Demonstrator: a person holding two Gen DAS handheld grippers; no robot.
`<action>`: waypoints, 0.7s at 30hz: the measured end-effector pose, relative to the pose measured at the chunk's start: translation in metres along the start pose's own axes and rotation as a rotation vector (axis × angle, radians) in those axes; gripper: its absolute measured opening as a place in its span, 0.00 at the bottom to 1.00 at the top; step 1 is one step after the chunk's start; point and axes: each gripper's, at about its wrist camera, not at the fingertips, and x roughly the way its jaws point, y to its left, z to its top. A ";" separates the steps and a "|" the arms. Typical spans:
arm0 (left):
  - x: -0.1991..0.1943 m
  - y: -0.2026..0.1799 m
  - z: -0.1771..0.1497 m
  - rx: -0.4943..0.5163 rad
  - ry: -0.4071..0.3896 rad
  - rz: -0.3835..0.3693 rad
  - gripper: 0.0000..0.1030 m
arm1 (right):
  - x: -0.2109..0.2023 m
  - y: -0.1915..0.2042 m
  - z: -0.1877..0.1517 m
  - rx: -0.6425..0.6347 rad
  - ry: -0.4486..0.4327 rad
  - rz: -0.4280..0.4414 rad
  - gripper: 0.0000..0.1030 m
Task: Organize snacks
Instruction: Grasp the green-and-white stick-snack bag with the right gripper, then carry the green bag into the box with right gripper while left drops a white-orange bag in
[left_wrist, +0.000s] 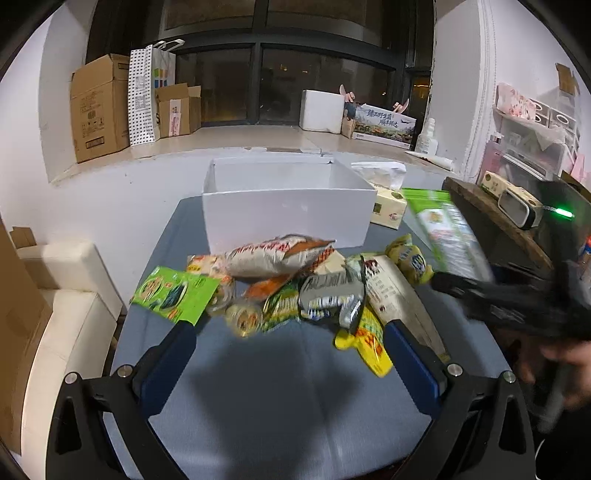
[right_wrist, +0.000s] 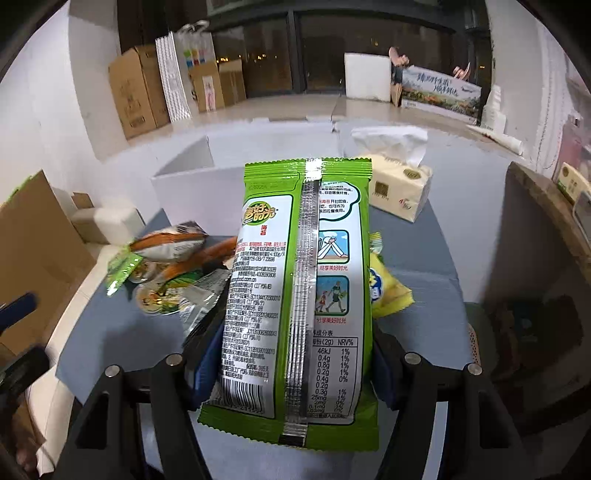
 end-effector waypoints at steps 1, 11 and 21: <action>0.009 -0.001 0.004 0.010 0.000 -0.011 1.00 | -0.001 0.000 0.000 0.004 -0.009 0.004 0.70; 0.108 0.021 0.034 0.138 0.068 -0.066 1.00 | 0.002 0.001 -0.003 0.000 -0.022 0.058 0.70; 0.167 0.021 0.045 0.234 0.135 -0.049 0.70 | 0.022 -0.002 -0.006 0.022 0.016 0.070 0.70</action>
